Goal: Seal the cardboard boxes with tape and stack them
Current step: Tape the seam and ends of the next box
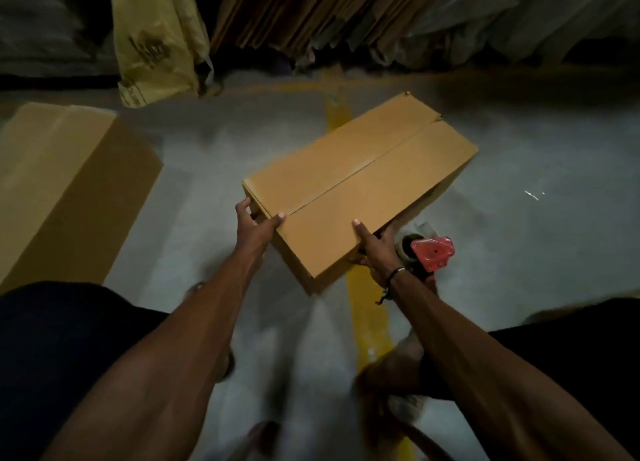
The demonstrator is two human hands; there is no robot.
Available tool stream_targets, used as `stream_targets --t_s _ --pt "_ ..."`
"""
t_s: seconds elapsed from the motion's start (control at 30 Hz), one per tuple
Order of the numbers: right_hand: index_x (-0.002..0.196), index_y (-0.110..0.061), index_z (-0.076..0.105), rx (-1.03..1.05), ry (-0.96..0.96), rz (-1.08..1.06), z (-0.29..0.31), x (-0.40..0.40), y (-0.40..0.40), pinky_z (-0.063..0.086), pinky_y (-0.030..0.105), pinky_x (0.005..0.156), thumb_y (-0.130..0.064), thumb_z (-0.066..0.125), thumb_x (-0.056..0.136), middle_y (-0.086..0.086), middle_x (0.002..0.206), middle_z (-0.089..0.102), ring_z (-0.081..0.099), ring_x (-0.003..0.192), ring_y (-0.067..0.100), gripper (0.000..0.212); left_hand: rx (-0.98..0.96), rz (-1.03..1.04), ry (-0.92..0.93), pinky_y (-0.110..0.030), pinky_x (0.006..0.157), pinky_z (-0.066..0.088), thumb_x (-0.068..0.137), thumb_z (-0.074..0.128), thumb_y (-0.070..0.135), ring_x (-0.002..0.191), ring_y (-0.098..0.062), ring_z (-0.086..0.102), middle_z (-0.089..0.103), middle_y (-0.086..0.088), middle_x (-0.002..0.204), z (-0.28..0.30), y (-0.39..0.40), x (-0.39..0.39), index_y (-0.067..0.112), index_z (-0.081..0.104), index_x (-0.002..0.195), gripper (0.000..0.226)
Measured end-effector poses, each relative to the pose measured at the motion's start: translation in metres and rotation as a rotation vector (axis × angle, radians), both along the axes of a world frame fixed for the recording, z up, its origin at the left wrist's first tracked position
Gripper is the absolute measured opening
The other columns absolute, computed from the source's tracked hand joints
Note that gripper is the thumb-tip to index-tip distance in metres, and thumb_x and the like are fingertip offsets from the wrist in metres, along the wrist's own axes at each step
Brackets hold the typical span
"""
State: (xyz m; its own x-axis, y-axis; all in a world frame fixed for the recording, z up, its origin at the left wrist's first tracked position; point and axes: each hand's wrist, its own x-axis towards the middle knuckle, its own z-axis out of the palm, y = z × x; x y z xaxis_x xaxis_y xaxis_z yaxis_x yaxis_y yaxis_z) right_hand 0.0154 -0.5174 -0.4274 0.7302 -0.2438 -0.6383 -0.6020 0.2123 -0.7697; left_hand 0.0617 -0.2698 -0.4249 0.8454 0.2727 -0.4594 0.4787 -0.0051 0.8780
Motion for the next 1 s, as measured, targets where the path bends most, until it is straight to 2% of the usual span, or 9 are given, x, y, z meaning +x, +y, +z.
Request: stream_targets --t_s 0.1,0.2,0.3,0.37,0.43,0.53,0.63,0.87,1.0 --pt "0.158 -0.041 -0.015 0.025 0.006 -0.041 -0.031 0.005 0.008 0.063 0.043 0.071 -0.045 0.078 0.086 0.001 0.171 0.007 0.043 0.14 0.042 0.118 0.033 0.005 -0.034 -0.032 0.081 0.059 0.087 0.083 0.02 0.118 -0.029 0.064 0.057 -0.013 0.144 -0.026 -0.001 0.014 0.03 0.036 0.156 0.084" --pt "0.158 -0.041 -0.014 0.017 0.031 -0.083 -0.057 0.009 0.013 0.062 0.044 0.075 -0.043 0.077 0.088 -0.001 0.171 0.002 0.039 0.143 0.042 0.115 0.035 -0.014 -0.062 -0.034 0.093 0.055 0.095 0.073 0.013 0.123 -0.026 0.062 0.057 -0.013 0.145 -0.044 -0.006 0.022 0.028 0.033 0.161 0.078" --pt "0.16 -0.043 -0.006 0.023 0.013 -0.08 -0.081 0.008 0.012 0.059 0.054 0.088 -0.042 0.081 0.085 0.0 0.169 0.013 0.037 0.144 0.042 0.115 0.072 -0.024 -0.068 -0.036 0.098 0.05 0.101 0.065 0.013 0.125 -0.021 0.055 0.051 -0.013 0.151 -0.059 -0.01 0.022 0.028 0.028 0.161 0.073" --pt "0.161 -0.04 0.0 0.015 0.026 -0.072 -0.094 0.008 0.01 0.061 0.054 0.085 -0.038 0.083 0.084 0.001 0.167 0.022 0.045 0.139 0.04 0.113 0.115 0.004 -0.072 -0.045 0.104 0.051 0.103 0.062 0.017 0.126 -0.025 0.057 0.051 -0.013 0.151 -0.069 -0.013 0.019 0.037 0.027 0.158 0.068" --pt "0.161 -0.034 0.01 -0.005 0.059 -0.065 -0.101 0.012 0.005 0.064 0.049 0.074 -0.06 0.088 0.067 0.006 0.163 0.031 0.055 0.129 0.037 0.125 0.215 0.084 -0.06 -0.047 0.106 0.051 0.104 0.058 0.017 0.126 -0.027 0.06 0.055 -0.01 0.148 -0.077 -0.019 0.017 0.041 0.031 0.154 0.062" --pt "0.162 -0.024 0.008 -0.275 0.029 -0.114 -0.101 0.027 -0.021 0.056 0.054 0.095 -0.09 0.077 0.042 0.01 0.16 0.037 0.051 0.134 0.034 0.153 0.324 0.206 -0.085 -0.033 0.103 0.048 0.105 0.057 0.013 0.129 -0.026 0.06 0.059 -0.007 0.146 -0.083 -0.034 0.013 0.033 0.045 0.149 0.049" --pt "0.162 -0.029 -0.002 -0.561 -0.034 -0.093 -0.079 0.052 -0.064 0.032 0.06 0.118 -0.066 0.086 0.064 0.018 0.166 0.017 0.026 0.149 0.041 0.137 0.443 0.227 -0.125 -0.022 0.092 0.039 0.108 0.049 0.017 0.129 -0.025 0.058 0.06 -0.005 0.145 -0.085 -0.044 0.006 0.025 0.053 0.146 0.039" --pt "0.162 -0.04 0.002 -0.824 0.112 0.413 -0.058 0.099 -0.114 0.028 0.06 0.119 -0.086 0.057 0.074 0.016 0.166 -0.022 0.012 0.151 0.051 0.113 0.484 0.223 -0.203 -0.019 0.094 0.039 0.109 0.048 0.018 0.129 -0.021 0.058 0.062 -0.007 0.143 -0.103 -0.027 0.026 0.018 0.054 0.146 0.038" --pt "0.162 -0.038 0.0 -1.089 0.187 0.511 -0.074 0.096 -0.081 0.038 0.063 0.111 -0.095 0.038 0.076 0.036 0.162 -0.007 0.028 0.141 0.059 0.11 0.602 0.158 -0.246 -0.021 0.091 0.042 0.104 0.055 0.015 0.114 -0.021 0.065 0.069 -0.01 0.13 -0.104 0.017 0.061 0.014 0.062 0.137 0.034"
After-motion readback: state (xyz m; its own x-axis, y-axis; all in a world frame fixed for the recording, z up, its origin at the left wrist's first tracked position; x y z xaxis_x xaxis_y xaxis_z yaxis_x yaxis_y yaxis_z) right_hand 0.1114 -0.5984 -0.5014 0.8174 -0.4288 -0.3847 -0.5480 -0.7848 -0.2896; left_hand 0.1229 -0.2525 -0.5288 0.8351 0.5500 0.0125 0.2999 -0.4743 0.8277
